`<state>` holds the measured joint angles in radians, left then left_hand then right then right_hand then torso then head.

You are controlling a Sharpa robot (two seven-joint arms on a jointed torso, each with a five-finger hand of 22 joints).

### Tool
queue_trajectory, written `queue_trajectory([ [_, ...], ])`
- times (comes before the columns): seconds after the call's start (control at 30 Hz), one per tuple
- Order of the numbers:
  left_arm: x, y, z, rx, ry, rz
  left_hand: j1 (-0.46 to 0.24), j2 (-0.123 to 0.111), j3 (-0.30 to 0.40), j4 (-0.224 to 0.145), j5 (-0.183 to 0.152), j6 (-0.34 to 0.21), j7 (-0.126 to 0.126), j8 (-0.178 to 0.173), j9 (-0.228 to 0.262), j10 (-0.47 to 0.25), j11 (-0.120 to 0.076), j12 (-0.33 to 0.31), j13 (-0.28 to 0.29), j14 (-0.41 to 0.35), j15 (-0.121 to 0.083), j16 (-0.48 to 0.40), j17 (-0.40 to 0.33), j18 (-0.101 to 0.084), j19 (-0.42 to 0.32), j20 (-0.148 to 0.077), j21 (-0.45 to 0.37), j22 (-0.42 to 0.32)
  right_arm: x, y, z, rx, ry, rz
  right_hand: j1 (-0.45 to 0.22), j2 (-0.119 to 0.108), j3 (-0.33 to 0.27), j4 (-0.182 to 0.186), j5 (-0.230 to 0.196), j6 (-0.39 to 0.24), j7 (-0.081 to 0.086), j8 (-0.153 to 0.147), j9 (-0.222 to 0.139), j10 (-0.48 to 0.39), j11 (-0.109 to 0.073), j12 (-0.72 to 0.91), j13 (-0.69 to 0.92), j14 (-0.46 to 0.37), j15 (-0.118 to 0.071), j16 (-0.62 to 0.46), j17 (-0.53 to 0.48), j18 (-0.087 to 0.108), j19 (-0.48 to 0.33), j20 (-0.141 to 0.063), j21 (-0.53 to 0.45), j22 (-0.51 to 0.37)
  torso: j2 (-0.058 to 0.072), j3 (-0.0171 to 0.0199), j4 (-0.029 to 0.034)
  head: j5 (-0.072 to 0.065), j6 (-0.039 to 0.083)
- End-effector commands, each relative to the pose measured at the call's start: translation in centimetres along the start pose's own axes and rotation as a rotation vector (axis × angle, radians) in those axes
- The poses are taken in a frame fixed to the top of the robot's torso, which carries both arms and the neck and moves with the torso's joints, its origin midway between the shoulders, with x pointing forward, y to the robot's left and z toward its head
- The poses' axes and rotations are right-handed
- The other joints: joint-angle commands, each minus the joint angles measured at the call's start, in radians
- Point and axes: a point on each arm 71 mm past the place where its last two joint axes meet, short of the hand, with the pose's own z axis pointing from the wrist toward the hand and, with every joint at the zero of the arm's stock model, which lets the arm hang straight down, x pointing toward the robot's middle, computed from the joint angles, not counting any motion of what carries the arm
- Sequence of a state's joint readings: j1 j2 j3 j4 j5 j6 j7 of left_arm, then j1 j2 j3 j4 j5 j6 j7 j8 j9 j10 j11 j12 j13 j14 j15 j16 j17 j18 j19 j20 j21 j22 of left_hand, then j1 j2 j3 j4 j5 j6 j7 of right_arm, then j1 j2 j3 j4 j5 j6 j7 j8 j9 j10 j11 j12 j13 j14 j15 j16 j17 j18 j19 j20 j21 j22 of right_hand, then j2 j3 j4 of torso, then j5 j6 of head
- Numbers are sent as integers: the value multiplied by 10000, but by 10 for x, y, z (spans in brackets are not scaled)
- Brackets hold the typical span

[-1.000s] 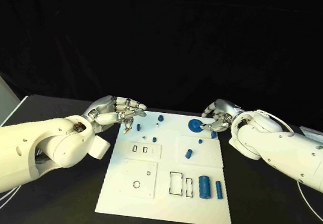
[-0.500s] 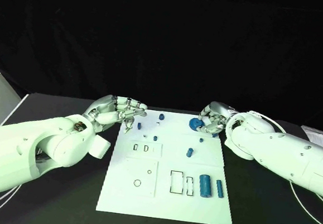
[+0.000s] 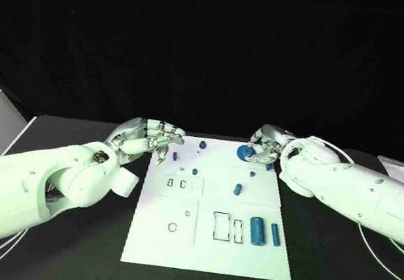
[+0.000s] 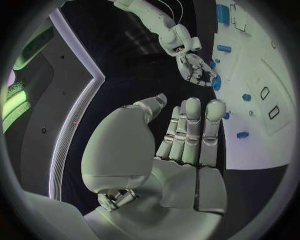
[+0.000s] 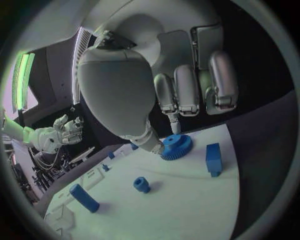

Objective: Assemble the parts on the task board

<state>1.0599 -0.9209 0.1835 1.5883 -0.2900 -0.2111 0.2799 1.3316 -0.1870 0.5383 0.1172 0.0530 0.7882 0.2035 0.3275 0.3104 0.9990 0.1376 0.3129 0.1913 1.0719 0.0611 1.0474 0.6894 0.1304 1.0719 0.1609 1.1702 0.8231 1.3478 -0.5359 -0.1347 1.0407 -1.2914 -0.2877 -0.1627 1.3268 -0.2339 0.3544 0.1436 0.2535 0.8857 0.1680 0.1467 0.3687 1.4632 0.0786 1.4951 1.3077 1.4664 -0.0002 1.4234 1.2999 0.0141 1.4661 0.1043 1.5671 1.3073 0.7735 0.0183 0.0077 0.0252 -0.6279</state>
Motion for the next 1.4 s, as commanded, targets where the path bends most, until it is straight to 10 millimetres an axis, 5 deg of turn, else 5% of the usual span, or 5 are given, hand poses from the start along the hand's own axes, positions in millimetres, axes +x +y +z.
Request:
queue_trajectory([
  [0.03,2,-1,0,44,212,-74,41,1,29,-35,-40,-69,85,4,17,11,19,-37,-17,22,39,-49,-17,204,-67,3,-32,-6,0,-1,1,87,-118,-114,-12,70,-38,39,-42,-82,22,23,-17,205,56,14,1642,432,58,-6,-8,-141,1047,42,37,2635,-1,-2,-1,29,-28],
  [1.4,4,1,2,-24,349,-94,18,14,50,-45,-39,-67,83,12,26,33,15,-44,-36,30,38,-55,-17,204,-63,4,-34,-13,2,-2,5,173,-530,-87,-28,67,-87,96,-46,-129,37,33,-31,164,73,-9,1615,394,74,-66,-92,-141,1047,59,37,2635,30,20,6,-30,-83],
])
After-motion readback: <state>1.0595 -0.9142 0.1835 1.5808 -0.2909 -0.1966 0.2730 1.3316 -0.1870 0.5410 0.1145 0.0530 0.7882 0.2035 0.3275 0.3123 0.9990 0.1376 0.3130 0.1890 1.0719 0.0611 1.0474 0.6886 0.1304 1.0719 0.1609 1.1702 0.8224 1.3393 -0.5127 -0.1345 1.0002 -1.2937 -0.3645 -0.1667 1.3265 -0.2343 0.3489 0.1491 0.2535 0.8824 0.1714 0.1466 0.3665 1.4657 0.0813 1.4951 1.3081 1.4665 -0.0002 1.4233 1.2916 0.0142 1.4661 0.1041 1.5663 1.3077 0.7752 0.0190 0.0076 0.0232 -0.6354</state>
